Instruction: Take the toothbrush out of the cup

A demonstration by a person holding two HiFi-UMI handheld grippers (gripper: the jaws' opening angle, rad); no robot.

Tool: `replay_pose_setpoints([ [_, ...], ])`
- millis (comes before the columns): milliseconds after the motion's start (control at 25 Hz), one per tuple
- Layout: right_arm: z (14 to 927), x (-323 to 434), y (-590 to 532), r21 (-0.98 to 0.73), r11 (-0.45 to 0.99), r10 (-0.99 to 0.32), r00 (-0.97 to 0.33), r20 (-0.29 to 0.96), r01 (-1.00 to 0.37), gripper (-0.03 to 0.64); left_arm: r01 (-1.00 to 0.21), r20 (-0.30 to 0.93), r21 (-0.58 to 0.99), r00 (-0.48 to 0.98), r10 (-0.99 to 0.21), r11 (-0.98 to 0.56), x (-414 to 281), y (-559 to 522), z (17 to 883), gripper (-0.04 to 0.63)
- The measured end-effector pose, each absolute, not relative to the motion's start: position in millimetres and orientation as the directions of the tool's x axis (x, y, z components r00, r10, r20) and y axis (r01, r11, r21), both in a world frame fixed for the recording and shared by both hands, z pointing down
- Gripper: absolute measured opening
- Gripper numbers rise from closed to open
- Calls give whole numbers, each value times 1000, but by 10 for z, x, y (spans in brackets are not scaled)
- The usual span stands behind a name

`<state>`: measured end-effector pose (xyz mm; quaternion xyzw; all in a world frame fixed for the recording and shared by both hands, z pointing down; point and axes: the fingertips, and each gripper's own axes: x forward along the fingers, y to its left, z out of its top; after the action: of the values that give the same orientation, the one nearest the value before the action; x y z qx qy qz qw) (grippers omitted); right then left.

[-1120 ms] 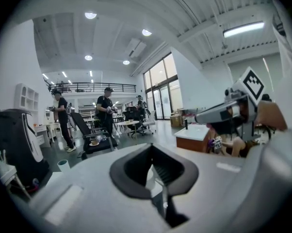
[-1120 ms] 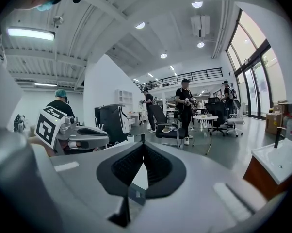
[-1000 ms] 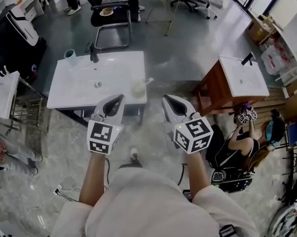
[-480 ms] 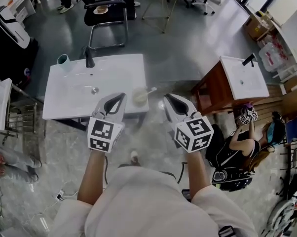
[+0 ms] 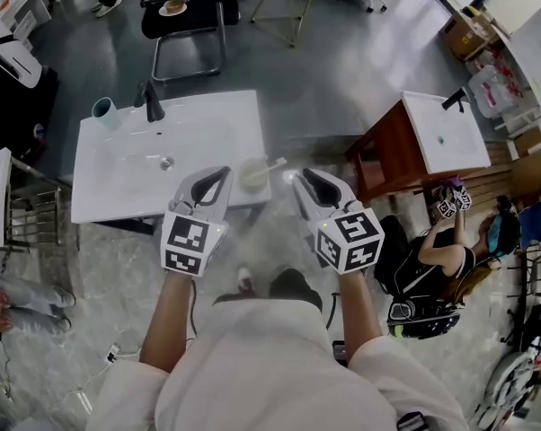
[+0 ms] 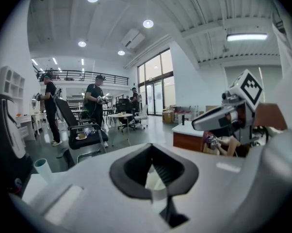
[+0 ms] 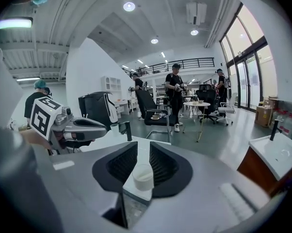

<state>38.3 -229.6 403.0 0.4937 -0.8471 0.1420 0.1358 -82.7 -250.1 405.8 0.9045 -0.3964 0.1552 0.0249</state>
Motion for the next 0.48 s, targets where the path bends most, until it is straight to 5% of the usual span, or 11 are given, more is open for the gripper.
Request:
replay_pose_setpoints([
  [480, 4607, 503, -2667, -169, 470, -751, -493, 439, -866, 130, -740, 365, -38, 615, -699, -672, -738, -2785, 4587, 0],
])
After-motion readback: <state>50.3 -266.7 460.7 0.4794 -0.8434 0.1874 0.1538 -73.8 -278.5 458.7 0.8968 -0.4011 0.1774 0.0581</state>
